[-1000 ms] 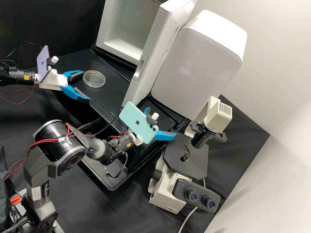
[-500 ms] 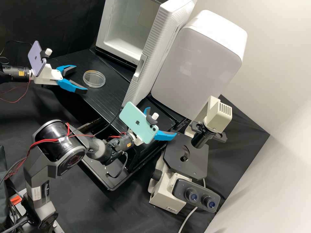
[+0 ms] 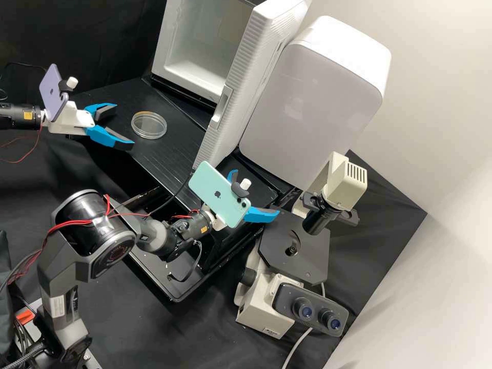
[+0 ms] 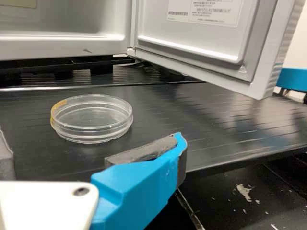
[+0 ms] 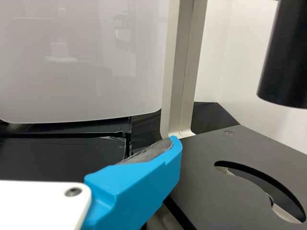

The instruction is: Place the petri dish in the incubator

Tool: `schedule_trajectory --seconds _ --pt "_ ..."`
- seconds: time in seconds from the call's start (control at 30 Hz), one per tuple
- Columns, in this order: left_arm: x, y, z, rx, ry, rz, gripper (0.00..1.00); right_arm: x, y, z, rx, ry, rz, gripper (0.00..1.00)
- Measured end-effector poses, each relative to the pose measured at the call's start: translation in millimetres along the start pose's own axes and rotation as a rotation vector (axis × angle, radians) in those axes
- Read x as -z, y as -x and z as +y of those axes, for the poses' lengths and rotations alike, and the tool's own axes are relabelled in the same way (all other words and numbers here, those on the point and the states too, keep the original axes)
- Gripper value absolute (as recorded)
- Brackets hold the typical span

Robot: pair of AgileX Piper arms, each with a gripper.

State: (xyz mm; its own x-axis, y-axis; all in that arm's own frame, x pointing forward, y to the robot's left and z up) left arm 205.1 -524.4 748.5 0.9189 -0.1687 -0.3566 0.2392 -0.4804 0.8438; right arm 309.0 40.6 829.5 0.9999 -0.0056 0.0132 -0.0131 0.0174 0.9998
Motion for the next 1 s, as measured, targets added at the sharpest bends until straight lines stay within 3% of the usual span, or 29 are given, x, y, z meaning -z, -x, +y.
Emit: schedule_trajectory --seconds 0.3,0.73,0.9,1.0 --pt "1.5 -12.9 3.7 -0.011 -0.041 0.023 1.00 0.0 0.0 0.0 0.000 0.000 0.000 1.00" --pt "0.4 -21.5 3.5 -0.005 -0.045 0.025 1.00 0.0 0.0 0.0 0.000 0.000 0.000 1.00" --pt "2.5 -29.4 -1.6 0.011 -0.077 0.061 1.00 0.0 0.0 0.0 0.000 0.000 0.000 1.00" --pt "2.0 -34.1 -0.7 -0.015 -0.099 0.083 1.00 0.0 0.0 0.0 0.000 0.000 0.000 1.00"
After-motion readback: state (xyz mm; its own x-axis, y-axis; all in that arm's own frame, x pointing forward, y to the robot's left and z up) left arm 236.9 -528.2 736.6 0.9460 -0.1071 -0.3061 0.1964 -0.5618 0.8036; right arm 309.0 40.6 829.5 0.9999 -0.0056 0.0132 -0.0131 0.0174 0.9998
